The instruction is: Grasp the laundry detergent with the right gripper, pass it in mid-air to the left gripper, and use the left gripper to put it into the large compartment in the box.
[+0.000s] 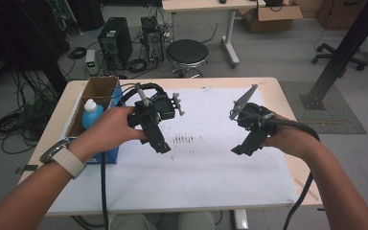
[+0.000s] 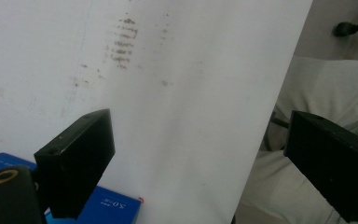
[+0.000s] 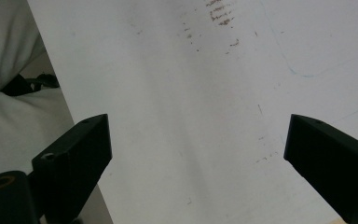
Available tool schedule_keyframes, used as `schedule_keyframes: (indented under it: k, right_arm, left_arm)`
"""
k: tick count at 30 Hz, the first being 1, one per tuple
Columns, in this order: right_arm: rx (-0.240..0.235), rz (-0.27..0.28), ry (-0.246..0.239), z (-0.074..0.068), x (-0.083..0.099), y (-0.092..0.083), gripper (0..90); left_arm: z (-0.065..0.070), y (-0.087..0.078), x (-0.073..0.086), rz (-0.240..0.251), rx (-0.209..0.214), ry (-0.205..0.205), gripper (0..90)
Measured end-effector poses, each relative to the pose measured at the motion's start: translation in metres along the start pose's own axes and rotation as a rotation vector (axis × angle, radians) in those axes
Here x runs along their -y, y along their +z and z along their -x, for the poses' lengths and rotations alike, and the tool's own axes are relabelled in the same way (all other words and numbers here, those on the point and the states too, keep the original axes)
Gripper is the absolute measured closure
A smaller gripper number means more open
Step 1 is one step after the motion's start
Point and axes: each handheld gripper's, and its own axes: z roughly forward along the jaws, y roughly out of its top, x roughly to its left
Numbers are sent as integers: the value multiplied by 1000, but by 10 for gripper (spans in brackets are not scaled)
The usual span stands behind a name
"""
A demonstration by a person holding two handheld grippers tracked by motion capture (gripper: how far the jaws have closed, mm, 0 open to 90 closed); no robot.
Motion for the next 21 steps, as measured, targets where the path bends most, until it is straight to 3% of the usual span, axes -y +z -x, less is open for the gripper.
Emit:
schedule_keyframes:
  k: [21]
  right_arm:
    - [-1, -1, 2, 0, 4, 2, 72]
  left_arm:
    - [-6, 6, 0, -2, 12, -5, 92]
